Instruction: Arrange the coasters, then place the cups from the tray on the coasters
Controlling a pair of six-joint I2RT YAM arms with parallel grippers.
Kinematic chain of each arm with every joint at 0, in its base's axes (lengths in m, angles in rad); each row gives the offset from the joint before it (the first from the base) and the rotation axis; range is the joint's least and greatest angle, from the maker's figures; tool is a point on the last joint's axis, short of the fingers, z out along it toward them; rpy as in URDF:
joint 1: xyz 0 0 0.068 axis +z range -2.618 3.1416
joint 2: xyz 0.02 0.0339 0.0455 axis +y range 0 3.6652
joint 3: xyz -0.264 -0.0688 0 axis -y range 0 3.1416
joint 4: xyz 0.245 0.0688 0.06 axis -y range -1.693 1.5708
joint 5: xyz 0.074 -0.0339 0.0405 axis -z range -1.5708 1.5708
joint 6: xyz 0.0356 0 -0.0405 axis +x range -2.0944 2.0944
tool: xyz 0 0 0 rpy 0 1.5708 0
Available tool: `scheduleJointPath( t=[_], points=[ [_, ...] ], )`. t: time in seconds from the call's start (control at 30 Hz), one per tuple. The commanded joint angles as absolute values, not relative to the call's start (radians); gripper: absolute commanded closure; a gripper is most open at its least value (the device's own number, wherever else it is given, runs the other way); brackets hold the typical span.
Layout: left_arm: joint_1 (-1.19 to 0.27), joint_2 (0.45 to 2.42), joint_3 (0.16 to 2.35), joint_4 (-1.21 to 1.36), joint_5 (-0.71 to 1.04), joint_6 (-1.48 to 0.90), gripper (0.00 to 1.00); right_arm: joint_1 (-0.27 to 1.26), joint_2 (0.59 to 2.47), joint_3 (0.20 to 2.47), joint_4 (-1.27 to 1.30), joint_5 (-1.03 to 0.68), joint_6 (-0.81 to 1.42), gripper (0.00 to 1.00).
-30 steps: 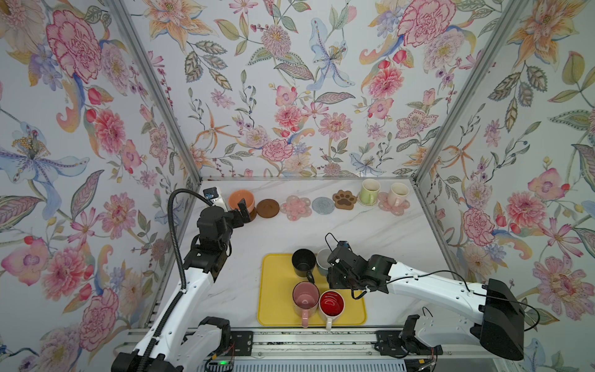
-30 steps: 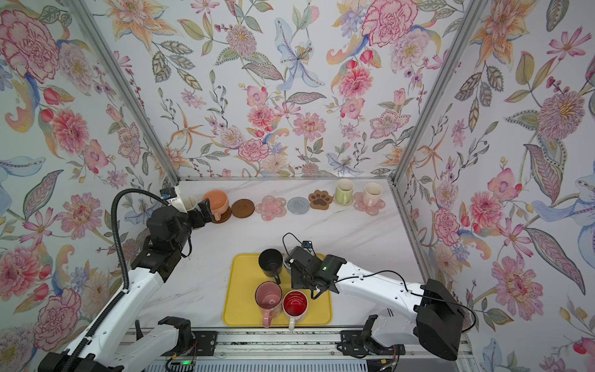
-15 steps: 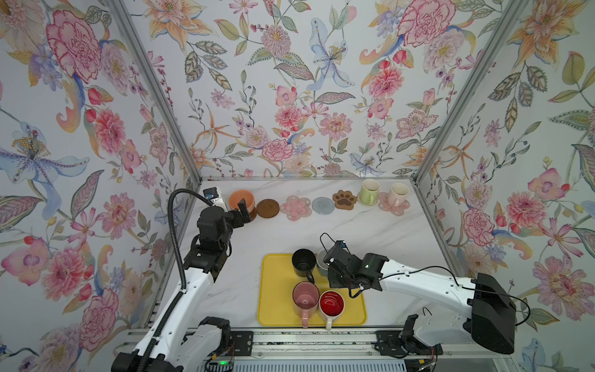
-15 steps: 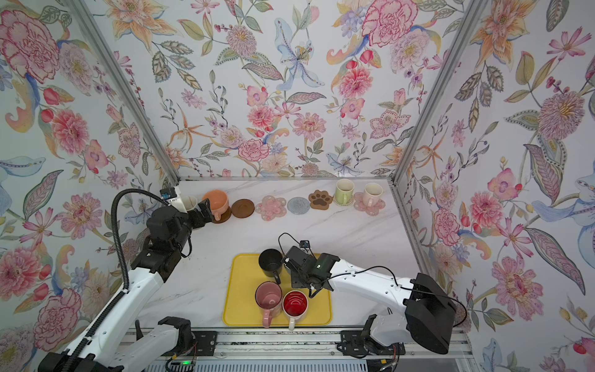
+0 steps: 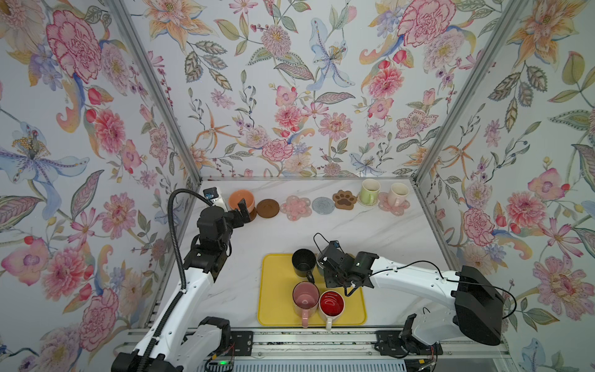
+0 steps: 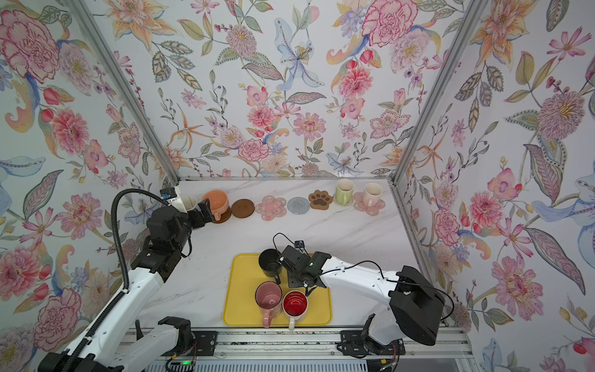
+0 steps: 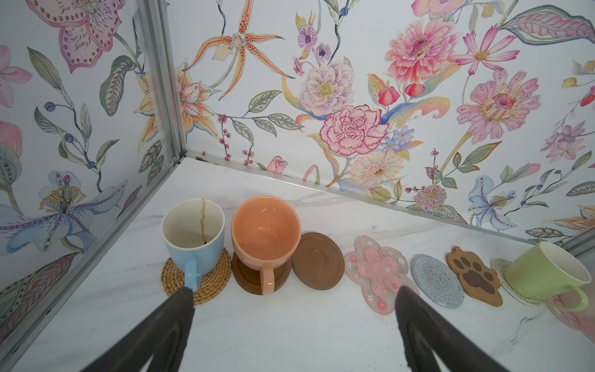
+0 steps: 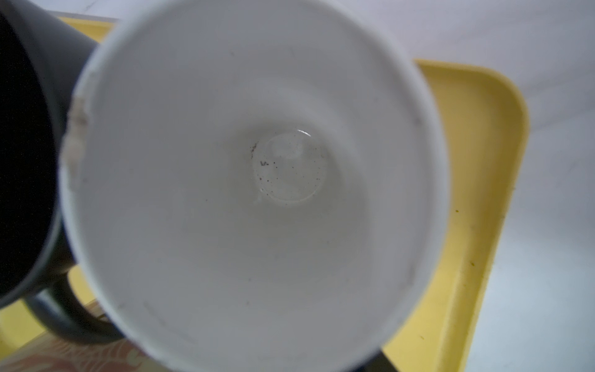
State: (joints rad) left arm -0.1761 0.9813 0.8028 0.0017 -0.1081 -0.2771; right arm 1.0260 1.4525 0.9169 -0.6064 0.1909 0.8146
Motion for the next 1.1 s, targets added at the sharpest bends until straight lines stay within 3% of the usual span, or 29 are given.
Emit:
scheduleJointPath(
  t=[0.0,0.4,0.67,1.07],
  points=[
    [-0.174,0.971,0.798,0.002,-0.103,-0.276,0.01,1.019,1.471,0.94,-0.6,0.215,0.796,0.65],
    [-0.174,0.965,0.798,-0.002,-0.108,-0.275,0.01,1.017,1.468,0.939,-0.601,0.225,0.736,0.81],
    [-0.174,0.966,0.798,-0.003,-0.107,-0.277,0.01,0.993,1.426,0.967,-0.631,0.234,0.683,0.99],
    [-0.175,0.964,0.798,-0.011,-0.113,-0.284,0.01,0.859,1.348,1.099,-0.727,0.208,0.573,1.0]
  ],
)
